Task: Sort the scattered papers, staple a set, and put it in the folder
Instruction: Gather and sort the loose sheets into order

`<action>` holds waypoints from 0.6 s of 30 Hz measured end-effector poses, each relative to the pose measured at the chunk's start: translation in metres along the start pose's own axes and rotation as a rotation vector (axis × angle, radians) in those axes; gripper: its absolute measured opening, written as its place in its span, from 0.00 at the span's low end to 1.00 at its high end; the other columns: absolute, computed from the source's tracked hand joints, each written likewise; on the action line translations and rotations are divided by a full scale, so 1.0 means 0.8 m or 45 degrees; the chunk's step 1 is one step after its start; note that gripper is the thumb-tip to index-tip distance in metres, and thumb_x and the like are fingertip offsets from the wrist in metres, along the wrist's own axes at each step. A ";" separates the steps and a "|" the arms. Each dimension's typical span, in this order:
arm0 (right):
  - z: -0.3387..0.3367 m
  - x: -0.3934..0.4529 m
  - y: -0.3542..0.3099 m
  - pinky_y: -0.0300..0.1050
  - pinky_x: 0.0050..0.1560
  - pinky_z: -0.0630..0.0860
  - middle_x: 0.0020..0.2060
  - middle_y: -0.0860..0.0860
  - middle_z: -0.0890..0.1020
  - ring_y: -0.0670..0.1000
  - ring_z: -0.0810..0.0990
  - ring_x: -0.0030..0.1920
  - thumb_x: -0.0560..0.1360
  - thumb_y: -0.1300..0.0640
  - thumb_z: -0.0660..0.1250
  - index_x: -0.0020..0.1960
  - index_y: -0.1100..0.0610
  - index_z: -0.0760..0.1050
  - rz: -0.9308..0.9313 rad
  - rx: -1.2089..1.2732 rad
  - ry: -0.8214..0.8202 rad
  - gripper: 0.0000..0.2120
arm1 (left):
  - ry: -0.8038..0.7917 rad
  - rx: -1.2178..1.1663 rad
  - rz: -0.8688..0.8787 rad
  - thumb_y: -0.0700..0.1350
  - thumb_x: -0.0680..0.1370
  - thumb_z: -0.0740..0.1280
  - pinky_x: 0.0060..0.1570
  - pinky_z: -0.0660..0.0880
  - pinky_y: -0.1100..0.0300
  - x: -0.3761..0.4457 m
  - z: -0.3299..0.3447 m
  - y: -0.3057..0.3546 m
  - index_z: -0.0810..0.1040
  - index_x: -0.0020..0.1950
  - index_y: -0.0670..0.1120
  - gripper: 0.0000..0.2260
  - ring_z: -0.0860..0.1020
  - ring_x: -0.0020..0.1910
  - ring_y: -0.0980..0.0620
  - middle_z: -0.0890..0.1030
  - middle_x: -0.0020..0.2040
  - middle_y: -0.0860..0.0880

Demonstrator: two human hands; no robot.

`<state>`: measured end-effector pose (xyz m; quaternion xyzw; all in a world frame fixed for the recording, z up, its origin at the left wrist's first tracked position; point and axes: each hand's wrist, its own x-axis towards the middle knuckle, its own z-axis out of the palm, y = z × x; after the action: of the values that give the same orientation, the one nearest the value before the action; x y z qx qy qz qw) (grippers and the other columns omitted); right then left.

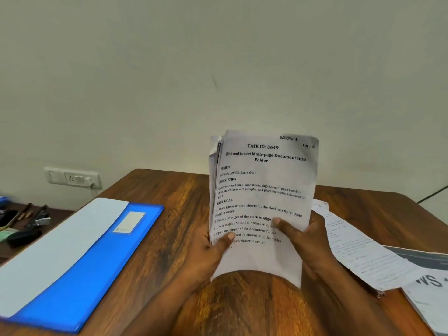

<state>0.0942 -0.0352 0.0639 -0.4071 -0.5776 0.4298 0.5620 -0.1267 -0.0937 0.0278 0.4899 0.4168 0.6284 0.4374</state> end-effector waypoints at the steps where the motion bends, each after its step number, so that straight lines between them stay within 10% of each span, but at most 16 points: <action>1: -0.002 0.000 -0.003 0.42 0.41 0.85 0.44 0.45 0.89 0.49 0.89 0.43 0.73 0.65 0.77 0.52 0.52 0.82 -0.008 0.022 0.024 0.12 | -0.007 0.003 0.005 0.35 0.81 0.68 0.54 0.84 0.50 -0.001 0.002 0.004 0.81 0.63 0.41 0.11 0.86 0.57 0.42 0.87 0.58 0.44; 18: 0.008 -0.031 0.026 0.45 0.44 0.84 0.47 0.45 0.88 0.51 0.88 0.48 0.72 0.59 0.80 0.55 0.49 0.80 0.076 -0.127 -0.007 0.16 | 0.077 0.040 -0.001 0.34 0.81 0.68 0.49 0.84 0.54 -0.004 0.014 -0.008 0.81 0.61 0.43 0.10 0.87 0.54 0.45 0.88 0.55 0.47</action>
<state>0.0881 -0.0531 0.0361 -0.4503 -0.5876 0.4183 0.5263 -0.1143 -0.0941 0.0224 0.4775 0.4398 0.6360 0.4172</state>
